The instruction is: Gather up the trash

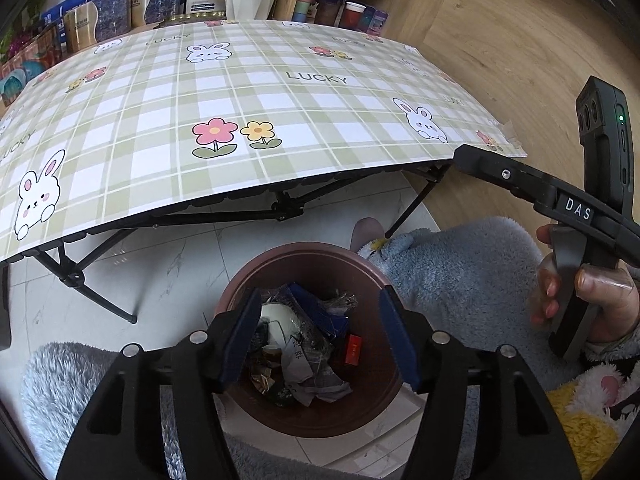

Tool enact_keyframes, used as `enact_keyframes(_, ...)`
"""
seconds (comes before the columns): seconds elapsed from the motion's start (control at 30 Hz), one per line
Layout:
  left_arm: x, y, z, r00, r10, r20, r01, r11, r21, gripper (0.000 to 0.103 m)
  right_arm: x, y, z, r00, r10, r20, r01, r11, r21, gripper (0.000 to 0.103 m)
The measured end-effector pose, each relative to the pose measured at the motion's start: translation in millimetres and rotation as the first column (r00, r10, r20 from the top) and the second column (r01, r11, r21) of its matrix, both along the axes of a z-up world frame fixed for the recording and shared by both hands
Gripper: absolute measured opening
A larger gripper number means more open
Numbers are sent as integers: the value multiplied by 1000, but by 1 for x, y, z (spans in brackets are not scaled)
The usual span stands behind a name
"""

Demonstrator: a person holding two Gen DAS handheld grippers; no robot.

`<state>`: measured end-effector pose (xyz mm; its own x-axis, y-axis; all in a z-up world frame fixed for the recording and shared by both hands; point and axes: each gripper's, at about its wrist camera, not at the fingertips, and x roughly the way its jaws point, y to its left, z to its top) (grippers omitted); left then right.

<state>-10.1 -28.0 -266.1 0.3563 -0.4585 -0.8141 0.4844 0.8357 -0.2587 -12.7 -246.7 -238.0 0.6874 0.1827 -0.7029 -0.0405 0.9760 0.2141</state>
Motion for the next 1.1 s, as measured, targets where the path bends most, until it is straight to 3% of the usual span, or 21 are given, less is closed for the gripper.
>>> enact_keyframes(0.27,1,4,8,999,22,30,-22,1000,13,68,1,-2,18,999,-15,50,18,998,-67,97)
enact_keyframes(0.5,8,22,68,973,98,209,-100,995,2,88,13,-7,80,991,40,130,-26,994,-106,97)
enact_keyframes(0.6,10,31,104,935,157,319,-164,986,-4,95,17,-5,109,985,56,164,-38,993,-113,97)
enact_keyframes(0.7,8,37,143,878,215,428,-231,973,-14,97,18,-3,137,974,78,211,-52,991,-125,97)
enact_keyframes(0.77,5,39,170,826,246,506,-282,959,-6,97,18,-2,154,968,83,235,-52,989,-136,97)
enact_keyframes(0.9,-6,40,212,750,245,615,-286,958,-32,97,16,1,181,957,90,275,-50,988,-147,97)
enact_keyframes(1.03,-13,44,239,715,257,650,-282,957,-68,97,11,10,201,945,105,310,-52,983,-175,97)
enact_keyframes(1.1,-14,47,247,699,294,652,-321,944,-82,97,7,14,208,939,110,327,-46,980,-196,97)
